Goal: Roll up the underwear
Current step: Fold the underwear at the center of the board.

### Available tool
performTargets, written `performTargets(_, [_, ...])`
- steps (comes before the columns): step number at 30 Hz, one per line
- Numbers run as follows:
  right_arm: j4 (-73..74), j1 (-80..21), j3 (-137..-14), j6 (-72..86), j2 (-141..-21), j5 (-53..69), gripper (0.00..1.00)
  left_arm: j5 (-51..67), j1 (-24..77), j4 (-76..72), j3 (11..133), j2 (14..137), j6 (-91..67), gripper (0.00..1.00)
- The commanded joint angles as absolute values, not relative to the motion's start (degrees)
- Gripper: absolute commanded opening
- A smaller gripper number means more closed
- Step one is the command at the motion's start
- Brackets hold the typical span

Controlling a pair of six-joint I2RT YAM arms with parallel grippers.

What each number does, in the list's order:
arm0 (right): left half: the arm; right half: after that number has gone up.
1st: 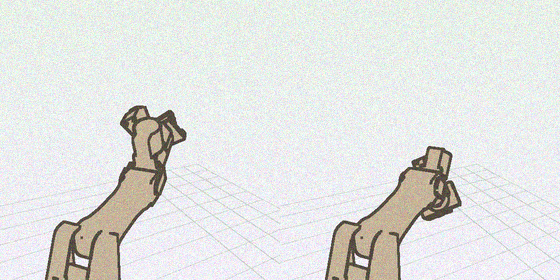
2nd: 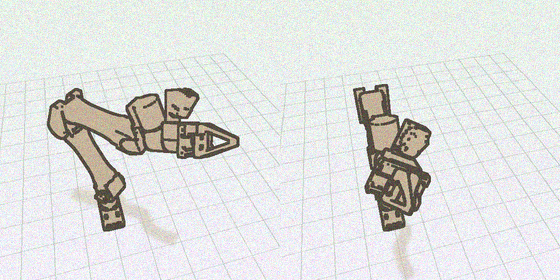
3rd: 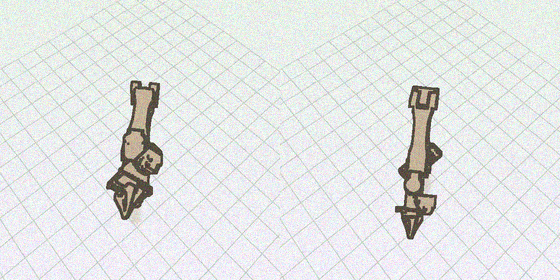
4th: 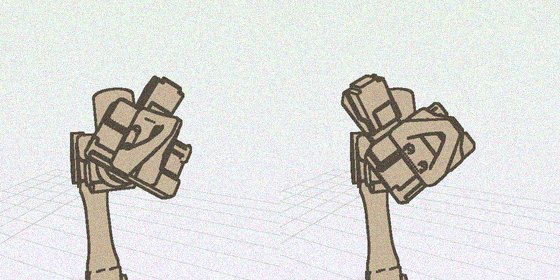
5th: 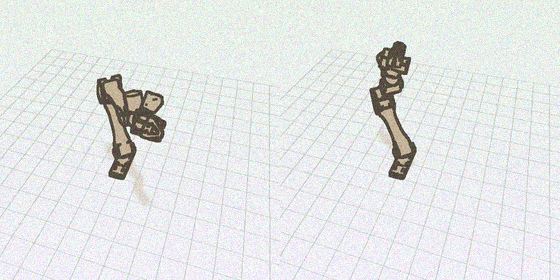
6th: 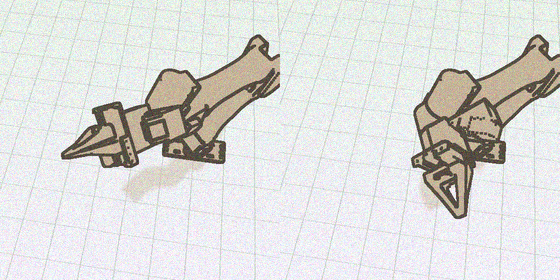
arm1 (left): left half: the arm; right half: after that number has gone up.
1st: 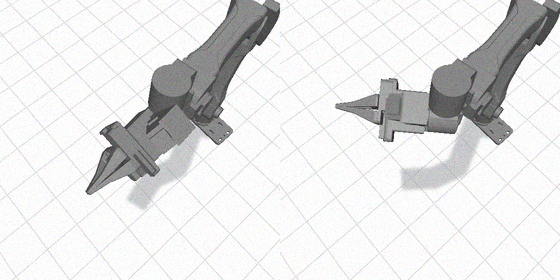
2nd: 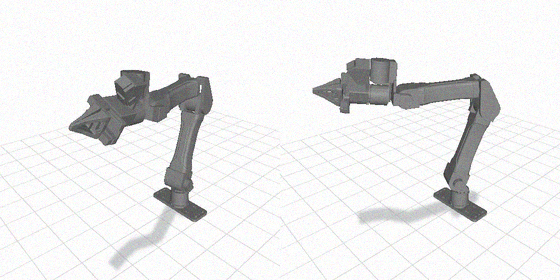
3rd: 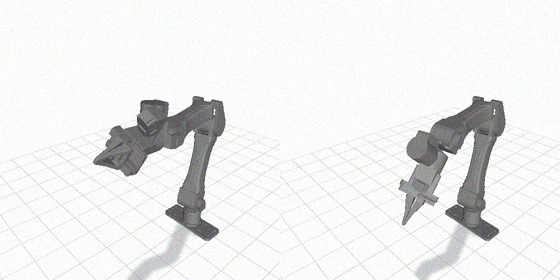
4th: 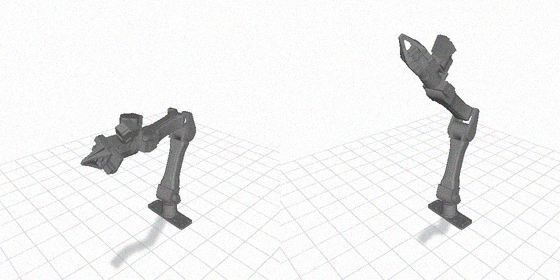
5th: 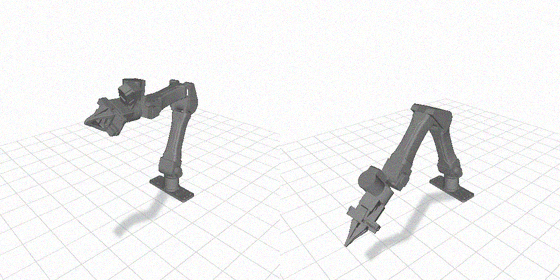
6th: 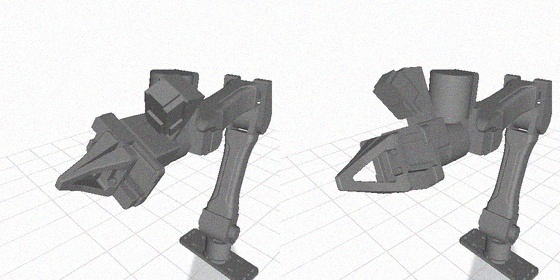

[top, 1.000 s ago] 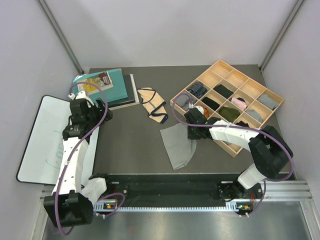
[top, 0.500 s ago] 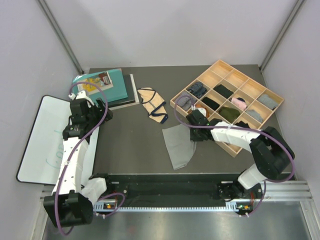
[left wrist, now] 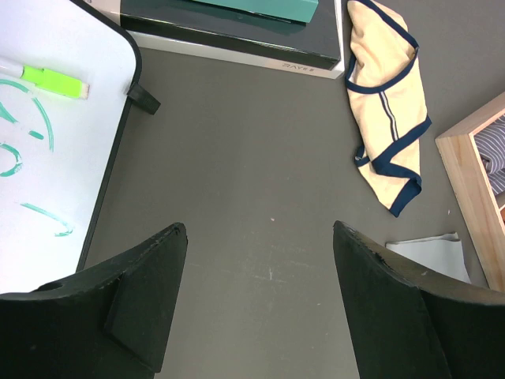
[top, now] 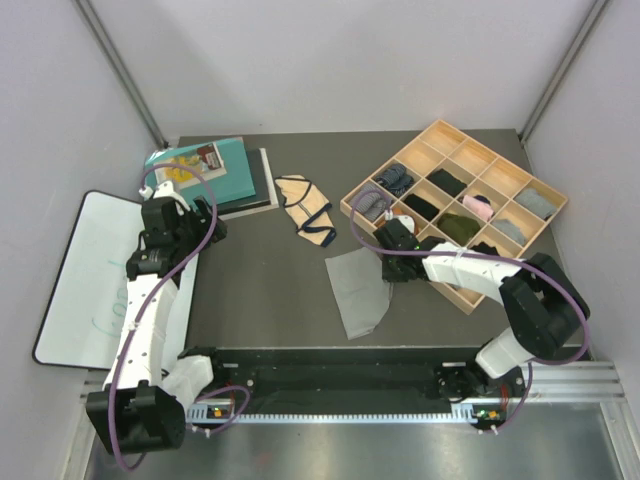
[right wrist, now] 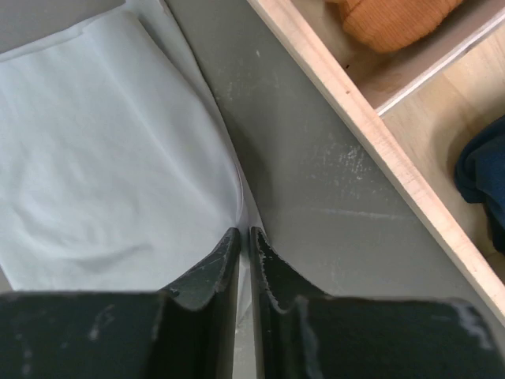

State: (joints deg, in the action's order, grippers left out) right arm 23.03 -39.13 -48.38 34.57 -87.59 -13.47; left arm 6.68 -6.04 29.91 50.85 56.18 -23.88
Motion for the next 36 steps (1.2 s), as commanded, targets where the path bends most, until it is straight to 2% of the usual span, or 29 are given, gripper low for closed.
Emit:
performTargets(1, [23.7,-38.2,-49.0,34.1,-85.3,-14.9,0.16,7.1,-5.5,26.6,50.5,56.0,-22.9,0.79])
performTargets(2, [23.6,-38.0,-49.0,34.0,-85.1,-14.8,0.26,7.1,-5.6,26.5,50.6,56.0,-22.9,0.79])
performTargets(5, [23.3,-37.4,-48.3,33.7,-84.0,-13.7,0.38,7.1,-5.5,26.5,50.6,56.1,-22.9,0.79])
performTargets(8, [22.0,-36.5,-47.3,33.3,-83.4,-12.0,0.40,7.1,-5.5,26.6,50.6,56.1,-22.9,0.79])
performTargets(13, [19.6,-35.0,-46.0,33.0,-83.5,-9.5,0.39,7.1,-5.4,26.6,50.5,56.1,-22.9,0.79])
performTargets(23, [16.8,-33.1,-43.9,32.6,-84.8,-4.9,0.30,7.0,-5.4,26.6,50.5,56.1,-22.9,0.79])
performTargets(36, [17.1,-33.1,-43.7,33.0,-88.3,-2.7,0.27,7.0,-5.4,26.6,50.5,56.0,-22.9,0.79])
